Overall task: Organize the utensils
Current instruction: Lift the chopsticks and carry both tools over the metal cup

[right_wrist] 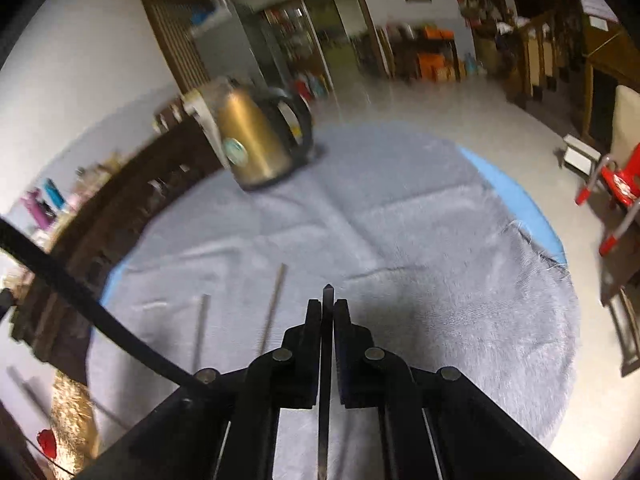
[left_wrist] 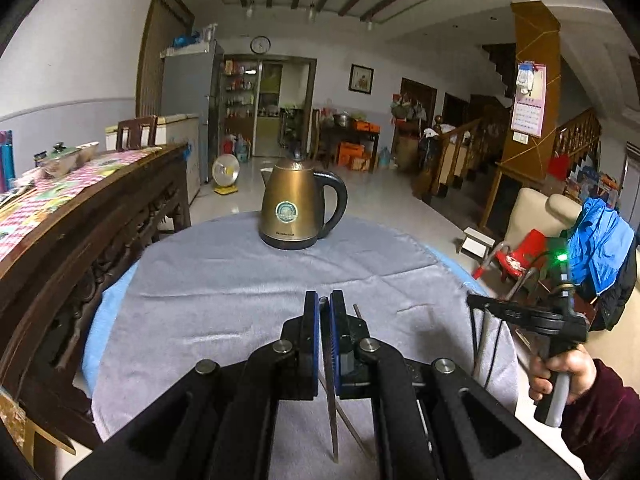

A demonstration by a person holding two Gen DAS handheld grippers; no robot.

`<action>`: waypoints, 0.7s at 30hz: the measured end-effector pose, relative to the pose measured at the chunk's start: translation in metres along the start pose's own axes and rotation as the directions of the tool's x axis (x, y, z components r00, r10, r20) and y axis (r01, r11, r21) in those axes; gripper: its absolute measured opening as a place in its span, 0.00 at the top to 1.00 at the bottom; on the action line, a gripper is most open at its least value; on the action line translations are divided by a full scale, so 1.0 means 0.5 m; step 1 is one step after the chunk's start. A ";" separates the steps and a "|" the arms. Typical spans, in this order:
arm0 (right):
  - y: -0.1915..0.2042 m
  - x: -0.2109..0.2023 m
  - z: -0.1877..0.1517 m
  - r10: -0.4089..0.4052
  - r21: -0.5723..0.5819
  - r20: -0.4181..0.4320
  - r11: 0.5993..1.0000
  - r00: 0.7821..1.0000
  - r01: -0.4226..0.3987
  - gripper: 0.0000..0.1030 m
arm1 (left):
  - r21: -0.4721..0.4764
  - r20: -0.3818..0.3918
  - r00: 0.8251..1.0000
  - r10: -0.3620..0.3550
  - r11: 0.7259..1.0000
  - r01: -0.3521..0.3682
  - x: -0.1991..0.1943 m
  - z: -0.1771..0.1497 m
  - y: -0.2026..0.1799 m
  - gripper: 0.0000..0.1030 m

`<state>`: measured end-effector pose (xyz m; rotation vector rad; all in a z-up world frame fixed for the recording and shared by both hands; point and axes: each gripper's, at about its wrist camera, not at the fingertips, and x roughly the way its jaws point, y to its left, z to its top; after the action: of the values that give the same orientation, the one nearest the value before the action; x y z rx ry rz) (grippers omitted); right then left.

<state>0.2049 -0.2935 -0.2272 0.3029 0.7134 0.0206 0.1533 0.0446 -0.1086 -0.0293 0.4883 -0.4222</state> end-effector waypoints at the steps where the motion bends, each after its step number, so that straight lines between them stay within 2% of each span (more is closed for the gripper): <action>1: 0.007 -0.021 -0.008 0.019 0.002 0.035 1.000 0.999 -0.019 0.94 | 0.000 0.011 1.000 0.010 1.000 -0.010 -0.012 -0.007 -0.004 0.95; 3: 0.018 -0.061 -0.024 0.046 0.002 0.097 0.999 0.994 -0.047 0.94 | -0.004 0.028 0.999 0.026 1.000 -0.025 -0.031 -0.018 -0.008 0.95; 7: 0.047 -0.159 -0.056 0.082 -0.010 0.248 0.997 0.965 -0.082 0.94 | -0.043 0.057 0.998 0.031 0.999 -0.028 -0.066 -0.026 -0.005 0.95; 10: 0.064 -0.209 -0.071 0.099 -0.016 0.351 0.995 0.931 -0.100 0.94 | -0.051 0.093 0.995 0.045 0.998 -0.040 -0.098 -0.029 -0.004 0.95; 13: 0.080 -0.259 -0.085 0.125 0.000 0.451 0.990 0.884 -0.140 0.94 | -0.063 0.113 0.993 0.042 0.997 -0.035 -0.123 -0.028 -0.004 0.95; 17: 0.112 -0.307 -0.101 0.108 -0.009 0.533 0.992 0.839 -0.122 0.94 | -0.077 0.140 0.990 0.025 0.997 -0.014 -0.155 -0.023 -0.004 0.95; 21: 0.142 -0.346 -0.105 0.107 -0.039 0.564 0.994 0.819 -0.103 0.94 | -0.067 0.157 0.988 0.008 0.998 0.002 -0.185 -0.011 -0.018 0.95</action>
<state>0.0456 -0.2324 -0.1338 0.3212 0.0992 0.0359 0.0734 0.0738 -0.0710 -0.1260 0.3471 -0.3968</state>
